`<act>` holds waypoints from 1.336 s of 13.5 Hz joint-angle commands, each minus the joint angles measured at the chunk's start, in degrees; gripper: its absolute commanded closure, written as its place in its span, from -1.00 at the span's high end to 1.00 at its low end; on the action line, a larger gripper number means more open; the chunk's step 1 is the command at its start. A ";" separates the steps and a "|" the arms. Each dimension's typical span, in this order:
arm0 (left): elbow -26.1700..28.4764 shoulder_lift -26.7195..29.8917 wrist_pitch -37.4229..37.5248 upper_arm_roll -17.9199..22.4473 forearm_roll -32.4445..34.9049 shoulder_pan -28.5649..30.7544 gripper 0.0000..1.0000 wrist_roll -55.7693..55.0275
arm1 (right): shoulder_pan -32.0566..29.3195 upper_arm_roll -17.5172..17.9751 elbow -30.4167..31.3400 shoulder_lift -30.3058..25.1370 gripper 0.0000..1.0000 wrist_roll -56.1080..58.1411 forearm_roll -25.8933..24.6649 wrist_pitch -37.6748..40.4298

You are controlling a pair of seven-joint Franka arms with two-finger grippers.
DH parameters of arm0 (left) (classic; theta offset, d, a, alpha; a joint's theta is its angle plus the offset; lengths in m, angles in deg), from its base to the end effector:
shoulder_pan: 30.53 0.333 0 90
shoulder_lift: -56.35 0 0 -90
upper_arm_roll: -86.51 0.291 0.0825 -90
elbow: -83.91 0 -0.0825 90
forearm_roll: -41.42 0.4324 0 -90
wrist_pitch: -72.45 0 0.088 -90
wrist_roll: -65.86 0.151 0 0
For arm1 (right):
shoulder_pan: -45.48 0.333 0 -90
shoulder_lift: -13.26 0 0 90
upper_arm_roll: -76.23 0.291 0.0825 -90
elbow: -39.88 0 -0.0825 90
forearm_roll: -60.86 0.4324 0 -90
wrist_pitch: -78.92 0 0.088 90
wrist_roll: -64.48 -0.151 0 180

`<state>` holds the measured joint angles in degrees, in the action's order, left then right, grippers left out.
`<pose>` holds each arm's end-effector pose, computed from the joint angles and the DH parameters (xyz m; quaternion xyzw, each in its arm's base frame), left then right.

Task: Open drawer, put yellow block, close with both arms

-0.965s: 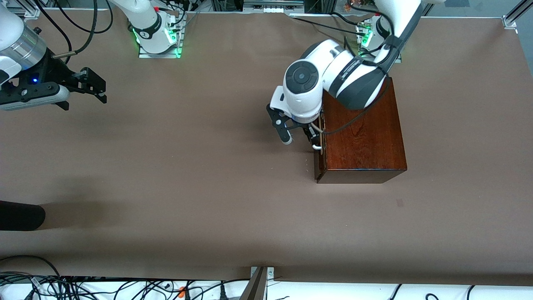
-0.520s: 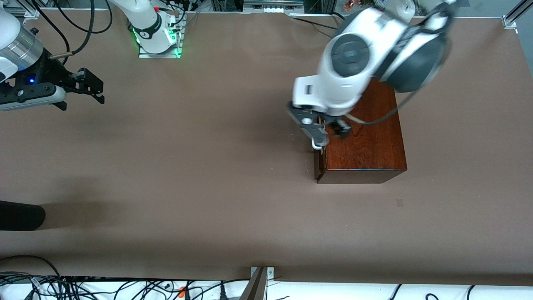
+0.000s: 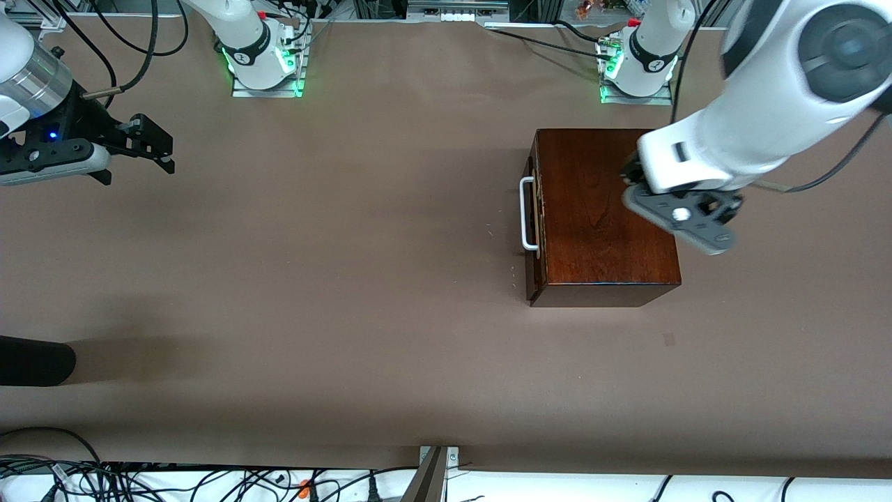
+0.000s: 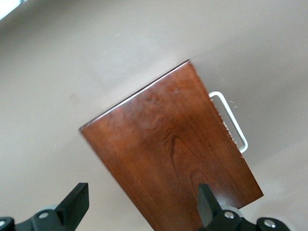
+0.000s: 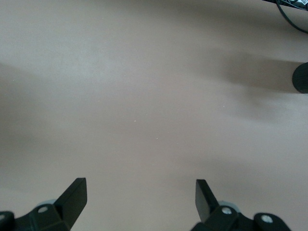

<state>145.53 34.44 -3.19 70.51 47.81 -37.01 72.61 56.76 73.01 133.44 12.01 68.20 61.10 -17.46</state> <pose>0.6379 -0.2056 0.5482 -0.9699 0.2355 0.0615 0.0113 0.6039 0.0859 0.5463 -0.9941 -0.1024 -0.0354 0.0040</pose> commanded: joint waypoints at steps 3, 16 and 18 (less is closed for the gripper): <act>11.57 10.64 -0.11 5.52 -1.64 0.95 1.00 -4.81 | -0.37 0.14 -1.11 0.37 1.00 -0.02 0.47 0.49; 31.46 25.08 -9.35 17.13 -7.44 0.95 1.00 -8.93 | -0.46 -0.56 -1.11 0.54 1.00 -0.02 0.56 0.31; 30.94 25.08 -9.00 17.22 -7.35 0.95 1.00 -8.77 | -0.46 -0.56 -1.11 0.54 1.00 -0.02 0.56 0.31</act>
<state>174.67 57.69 -11.12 87.21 41.98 -36.04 64.75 56.71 72.37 133.44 12.08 68.20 61.10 -17.46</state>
